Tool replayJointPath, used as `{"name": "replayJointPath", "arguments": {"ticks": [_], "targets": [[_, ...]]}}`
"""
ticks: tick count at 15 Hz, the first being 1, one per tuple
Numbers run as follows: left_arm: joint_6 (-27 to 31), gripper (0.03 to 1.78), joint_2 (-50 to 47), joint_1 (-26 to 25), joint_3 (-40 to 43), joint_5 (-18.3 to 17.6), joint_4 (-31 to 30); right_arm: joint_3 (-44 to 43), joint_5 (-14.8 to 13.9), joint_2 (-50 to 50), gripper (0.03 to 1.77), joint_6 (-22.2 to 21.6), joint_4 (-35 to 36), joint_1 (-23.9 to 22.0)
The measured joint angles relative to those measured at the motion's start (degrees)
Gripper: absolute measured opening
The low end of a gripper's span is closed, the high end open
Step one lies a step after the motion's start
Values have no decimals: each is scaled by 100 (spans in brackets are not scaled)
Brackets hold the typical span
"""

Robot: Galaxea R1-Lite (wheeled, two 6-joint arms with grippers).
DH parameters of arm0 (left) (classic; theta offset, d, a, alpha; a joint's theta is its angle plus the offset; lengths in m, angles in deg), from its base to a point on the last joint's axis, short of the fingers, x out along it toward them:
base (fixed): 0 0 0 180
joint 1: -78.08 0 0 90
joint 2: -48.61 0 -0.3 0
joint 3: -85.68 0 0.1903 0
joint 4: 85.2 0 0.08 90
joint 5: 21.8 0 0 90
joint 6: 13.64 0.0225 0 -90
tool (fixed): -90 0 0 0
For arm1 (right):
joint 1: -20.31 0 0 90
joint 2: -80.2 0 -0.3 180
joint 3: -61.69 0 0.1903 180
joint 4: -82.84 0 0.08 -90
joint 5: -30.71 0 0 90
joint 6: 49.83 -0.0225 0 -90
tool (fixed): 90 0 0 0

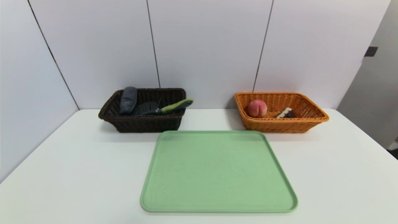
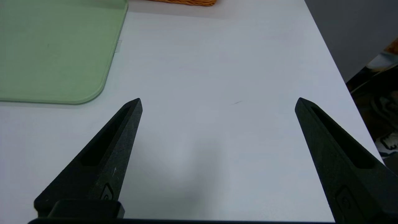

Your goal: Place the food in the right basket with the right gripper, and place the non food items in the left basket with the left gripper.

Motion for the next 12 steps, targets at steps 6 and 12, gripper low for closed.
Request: {"name": "replayJointPath", "arguments": {"ticks": [6,12], "targets": [[631,169,-472,-188,391,-272,-28,599,212,941,169,144,12,-256],[983,169,-1271,-251,1035,-372,-546,1362,176,1467,169,151,1092,-322]]}}
